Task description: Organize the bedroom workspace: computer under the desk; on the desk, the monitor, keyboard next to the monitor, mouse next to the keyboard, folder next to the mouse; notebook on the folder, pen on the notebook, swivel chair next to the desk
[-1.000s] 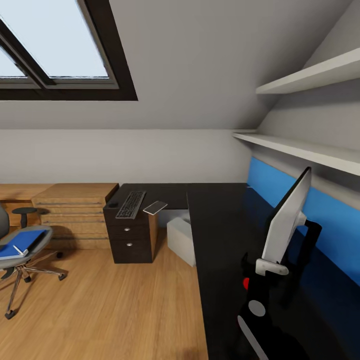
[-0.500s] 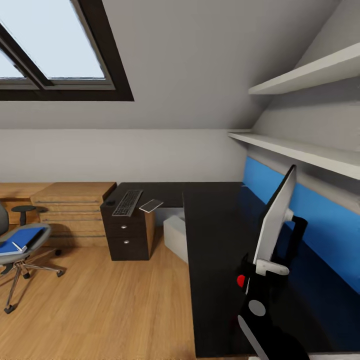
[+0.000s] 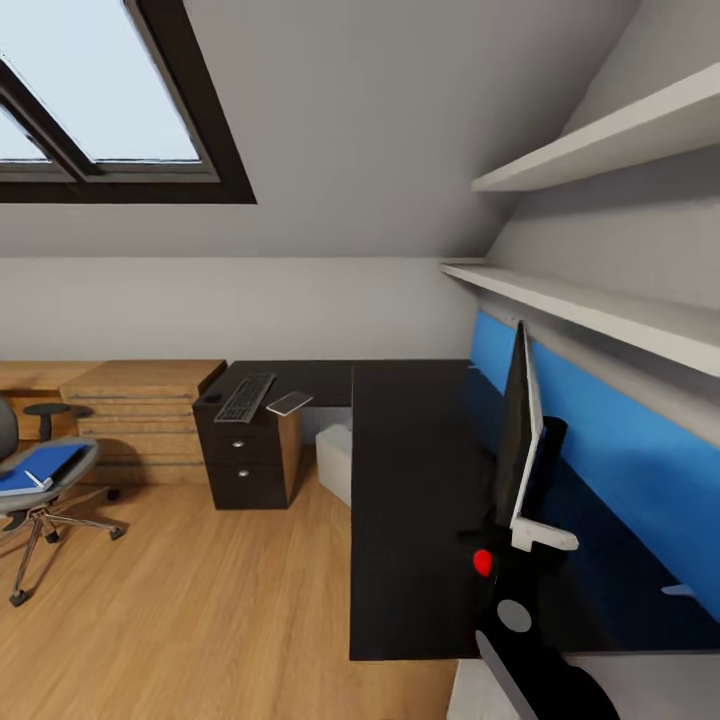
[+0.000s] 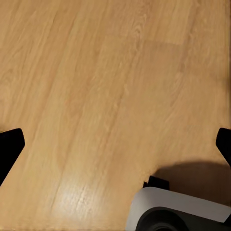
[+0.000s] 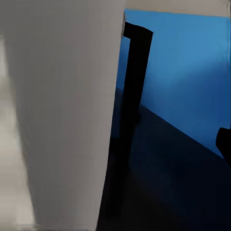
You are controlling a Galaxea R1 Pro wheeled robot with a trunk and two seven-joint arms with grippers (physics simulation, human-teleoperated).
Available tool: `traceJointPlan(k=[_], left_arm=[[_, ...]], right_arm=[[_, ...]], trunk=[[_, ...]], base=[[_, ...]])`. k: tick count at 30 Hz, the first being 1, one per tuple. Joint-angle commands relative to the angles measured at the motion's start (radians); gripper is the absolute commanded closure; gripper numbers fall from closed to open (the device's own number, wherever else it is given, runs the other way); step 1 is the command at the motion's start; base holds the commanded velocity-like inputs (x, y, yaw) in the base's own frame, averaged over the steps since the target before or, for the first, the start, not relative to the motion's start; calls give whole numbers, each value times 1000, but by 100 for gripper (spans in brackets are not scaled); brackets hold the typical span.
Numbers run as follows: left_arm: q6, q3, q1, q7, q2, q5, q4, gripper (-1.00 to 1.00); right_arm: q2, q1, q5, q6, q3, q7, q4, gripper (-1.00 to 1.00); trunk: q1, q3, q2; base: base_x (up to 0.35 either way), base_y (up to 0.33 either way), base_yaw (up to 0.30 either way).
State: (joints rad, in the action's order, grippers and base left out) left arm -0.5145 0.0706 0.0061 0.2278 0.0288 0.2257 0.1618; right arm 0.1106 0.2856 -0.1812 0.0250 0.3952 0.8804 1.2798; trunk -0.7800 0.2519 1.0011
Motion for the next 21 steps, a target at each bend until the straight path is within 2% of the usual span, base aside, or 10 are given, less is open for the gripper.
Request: traceJointPlan(k=[1,11,21], left_arm=[[-1,8,1,5,0,6,2,-100],[-1,8,0,5,0,6,3,-100],[-2,6,0,5,0,7,3,-100]], right_arm=[[1,1,-6,3,4,7,1,-100],[1,1,-6,3,4,6,1,-100],[1,1,-6,6,4,6,1,-100]], trunk=[[0,1,1],[0,1,1],[0,1,1]], base=[[-235,-250,0],[-229,-245,0],[-21,-55,0]])
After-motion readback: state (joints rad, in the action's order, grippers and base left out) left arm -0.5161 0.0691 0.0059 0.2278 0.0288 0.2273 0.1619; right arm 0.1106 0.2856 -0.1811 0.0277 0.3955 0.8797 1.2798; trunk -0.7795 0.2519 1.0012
